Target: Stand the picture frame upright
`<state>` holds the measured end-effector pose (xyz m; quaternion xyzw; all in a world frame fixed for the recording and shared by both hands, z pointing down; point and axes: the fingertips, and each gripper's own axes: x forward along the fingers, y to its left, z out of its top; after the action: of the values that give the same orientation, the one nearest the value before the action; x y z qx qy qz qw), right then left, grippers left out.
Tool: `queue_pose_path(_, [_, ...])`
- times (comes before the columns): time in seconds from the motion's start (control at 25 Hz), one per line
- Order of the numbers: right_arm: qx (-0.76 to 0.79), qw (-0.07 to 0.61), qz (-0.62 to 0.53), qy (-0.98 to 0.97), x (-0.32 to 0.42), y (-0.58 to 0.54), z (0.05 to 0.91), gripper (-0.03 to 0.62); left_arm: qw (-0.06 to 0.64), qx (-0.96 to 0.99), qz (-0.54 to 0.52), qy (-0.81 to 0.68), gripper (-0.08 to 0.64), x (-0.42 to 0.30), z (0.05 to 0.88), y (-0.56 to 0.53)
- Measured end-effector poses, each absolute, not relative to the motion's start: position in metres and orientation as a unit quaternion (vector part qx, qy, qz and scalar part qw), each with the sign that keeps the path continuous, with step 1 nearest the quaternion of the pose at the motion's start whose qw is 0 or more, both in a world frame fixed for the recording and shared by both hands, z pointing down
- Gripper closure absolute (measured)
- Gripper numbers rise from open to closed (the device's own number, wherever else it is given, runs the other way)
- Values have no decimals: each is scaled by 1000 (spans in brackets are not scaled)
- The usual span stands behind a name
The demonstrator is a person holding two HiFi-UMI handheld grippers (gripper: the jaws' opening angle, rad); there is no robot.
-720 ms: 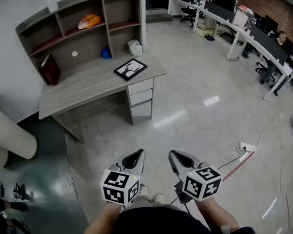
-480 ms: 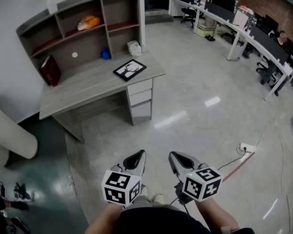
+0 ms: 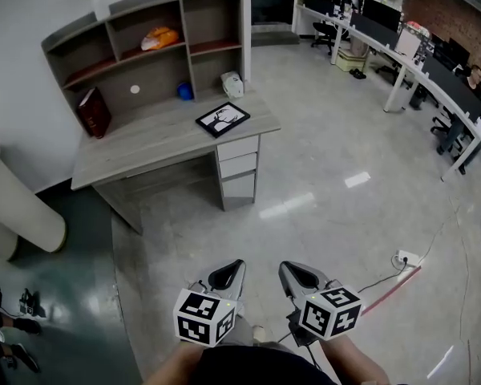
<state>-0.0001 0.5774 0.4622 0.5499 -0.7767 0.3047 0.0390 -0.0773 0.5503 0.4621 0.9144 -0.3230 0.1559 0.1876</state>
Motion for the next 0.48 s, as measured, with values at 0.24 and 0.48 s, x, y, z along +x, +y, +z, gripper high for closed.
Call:
queue_pose_path(0.24, [540,45,310,-781,2,555,470,595,185,914,153,-328,565,-72,463,531])
queue_pose_path(0.48, [538,48,315,-781,7,514,470,595,191,911,146,-336,565,-68,466,485])
